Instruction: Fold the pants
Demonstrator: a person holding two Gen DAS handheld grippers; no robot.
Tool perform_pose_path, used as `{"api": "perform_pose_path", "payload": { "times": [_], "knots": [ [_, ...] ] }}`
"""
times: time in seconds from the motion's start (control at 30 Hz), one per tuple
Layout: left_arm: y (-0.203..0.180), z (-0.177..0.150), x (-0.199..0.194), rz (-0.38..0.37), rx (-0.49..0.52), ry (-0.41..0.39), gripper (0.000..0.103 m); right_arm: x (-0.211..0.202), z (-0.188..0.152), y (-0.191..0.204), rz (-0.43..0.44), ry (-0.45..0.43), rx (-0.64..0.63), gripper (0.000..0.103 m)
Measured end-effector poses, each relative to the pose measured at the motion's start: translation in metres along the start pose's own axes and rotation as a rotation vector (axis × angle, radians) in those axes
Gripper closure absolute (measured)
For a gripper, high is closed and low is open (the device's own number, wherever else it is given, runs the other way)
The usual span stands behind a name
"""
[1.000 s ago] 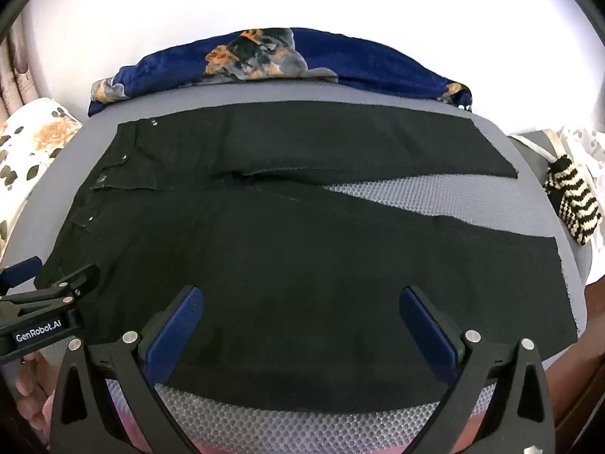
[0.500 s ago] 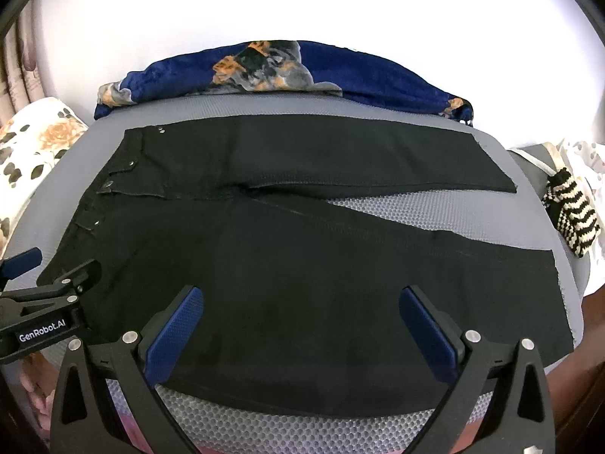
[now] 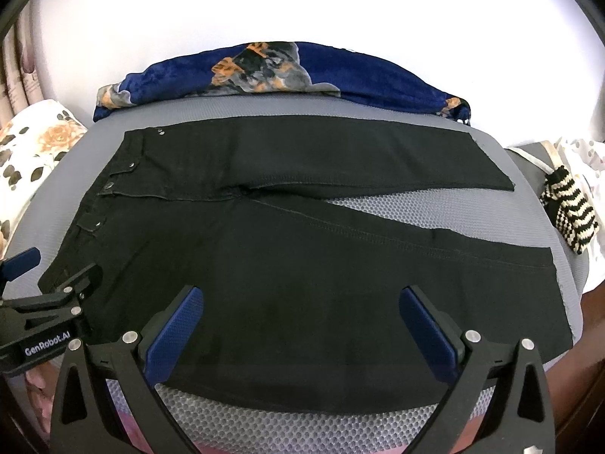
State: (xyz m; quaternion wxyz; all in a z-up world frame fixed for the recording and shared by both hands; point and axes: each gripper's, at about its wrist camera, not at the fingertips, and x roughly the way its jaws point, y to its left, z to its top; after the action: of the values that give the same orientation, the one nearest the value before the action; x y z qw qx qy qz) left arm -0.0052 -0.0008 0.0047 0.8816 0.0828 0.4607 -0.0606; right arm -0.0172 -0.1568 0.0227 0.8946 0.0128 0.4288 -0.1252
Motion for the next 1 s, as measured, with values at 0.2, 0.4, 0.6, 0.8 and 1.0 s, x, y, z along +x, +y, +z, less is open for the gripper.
{"api": "perform_pose_path", "payload": {
  "times": [0.2, 0.4, 0.6, 0.8, 1.0],
  "knots": [
    [-0.0032, -0.0034, 0.0037, -0.006, 0.001, 0.023, 0.004, 0.0025, -0.0014, -0.002, -0.011, 0.014, 0.013, 0.0],
    [-0.0033, -0.0033, 0.0048, -0.005, 0.004, 0.028, 0.004, 0.0063, -0.0031, -0.0051, -0.012, 0.029, 0.024, 0.0],
    [-0.0051, -0.0038, 0.0037, 0.007, 0.017, 0.018, 0.004, 0.0069, -0.0042, -0.0049, -0.013, 0.029, 0.025, 0.0],
    [-0.0063, -0.0043, 0.003, 0.009, 0.015, 0.027, 0.004, 0.0068, -0.0045, -0.005, -0.008, 0.032, 0.022, 0.0],
    [-0.0032, -0.0043, 0.0038, 0.011, 0.009, 0.043, 0.004, 0.0076, -0.0071, -0.0032, -0.013, 0.043, 0.013, 0.0]
  ]
}}
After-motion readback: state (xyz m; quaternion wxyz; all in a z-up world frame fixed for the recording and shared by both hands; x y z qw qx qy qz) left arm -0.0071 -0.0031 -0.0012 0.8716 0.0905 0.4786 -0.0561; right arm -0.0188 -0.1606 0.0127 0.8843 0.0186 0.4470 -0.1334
